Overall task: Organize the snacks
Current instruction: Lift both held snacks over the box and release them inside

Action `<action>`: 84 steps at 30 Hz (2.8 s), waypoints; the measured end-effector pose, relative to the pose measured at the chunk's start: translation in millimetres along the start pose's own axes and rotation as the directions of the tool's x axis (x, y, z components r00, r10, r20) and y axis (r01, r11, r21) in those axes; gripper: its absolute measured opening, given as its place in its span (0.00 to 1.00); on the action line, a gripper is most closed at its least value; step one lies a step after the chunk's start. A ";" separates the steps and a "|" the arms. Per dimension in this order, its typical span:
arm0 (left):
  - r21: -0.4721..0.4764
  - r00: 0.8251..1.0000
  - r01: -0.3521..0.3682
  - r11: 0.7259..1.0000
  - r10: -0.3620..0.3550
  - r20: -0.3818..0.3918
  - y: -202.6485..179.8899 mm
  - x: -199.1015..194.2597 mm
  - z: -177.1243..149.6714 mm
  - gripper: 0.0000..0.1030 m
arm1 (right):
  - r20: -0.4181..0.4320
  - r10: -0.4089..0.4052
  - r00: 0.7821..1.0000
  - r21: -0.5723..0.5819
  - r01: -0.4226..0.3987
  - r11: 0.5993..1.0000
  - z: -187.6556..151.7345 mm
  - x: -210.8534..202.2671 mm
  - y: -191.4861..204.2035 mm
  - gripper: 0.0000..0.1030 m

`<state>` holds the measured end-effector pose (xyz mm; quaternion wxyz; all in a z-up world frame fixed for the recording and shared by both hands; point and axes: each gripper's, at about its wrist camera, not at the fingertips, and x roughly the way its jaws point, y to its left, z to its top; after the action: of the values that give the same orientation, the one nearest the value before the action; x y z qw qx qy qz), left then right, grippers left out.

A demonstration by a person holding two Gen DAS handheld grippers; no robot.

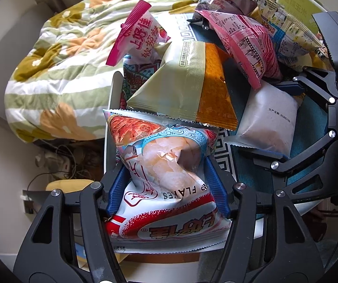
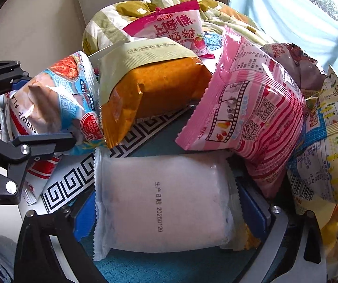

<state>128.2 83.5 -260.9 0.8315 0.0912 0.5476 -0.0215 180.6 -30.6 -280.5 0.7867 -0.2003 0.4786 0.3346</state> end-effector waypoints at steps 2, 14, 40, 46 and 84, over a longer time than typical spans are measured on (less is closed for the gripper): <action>-0.004 1.000 0.006 1.000 -0.006 -0.001 -0.1 -1.4 -0.1 0.55 | 0.010 0.012 1.000 0.005 -0.012 1.000 -1.9 -5.2 3.0 0.78; -0.021 0.998 0.031 0.999 -0.029 0.060 5.9 -43.1 -6.5 0.50 | 0.040 -0.013 0.999 0.076 0.010 0.997 -17.3 -49.3 20.4 0.70; 0.125 0.892 0.314 0.941 -0.337 0.301 -183.1 -174.9 157.4 0.50 | 0.142 -0.377 0.915 0.551 0.244 0.798 -93.6 -303.5 -139.2 0.70; 0.158 0.900 0.336 0.928 -0.366 0.237 -284.8 -149.4 195.4 0.51 | 0.104 -0.390 0.915 0.598 0.256 0.760 -138.9 -319.2 -207.4 0.70; -0.190 0.982 0.156 0.969 -0.132 0.136 -286.3 -117.4 156.5 0.99 | 0.068 -0.096 0.993 0.657 0.028 0.754 -165.9 -228.7 -332.0 0.79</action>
<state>184.5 -232.7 -130.1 0.8646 -0.0343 0.5003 -0.0324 243.6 -443.7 -156.0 0.8400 0.0880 0.5196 0.1294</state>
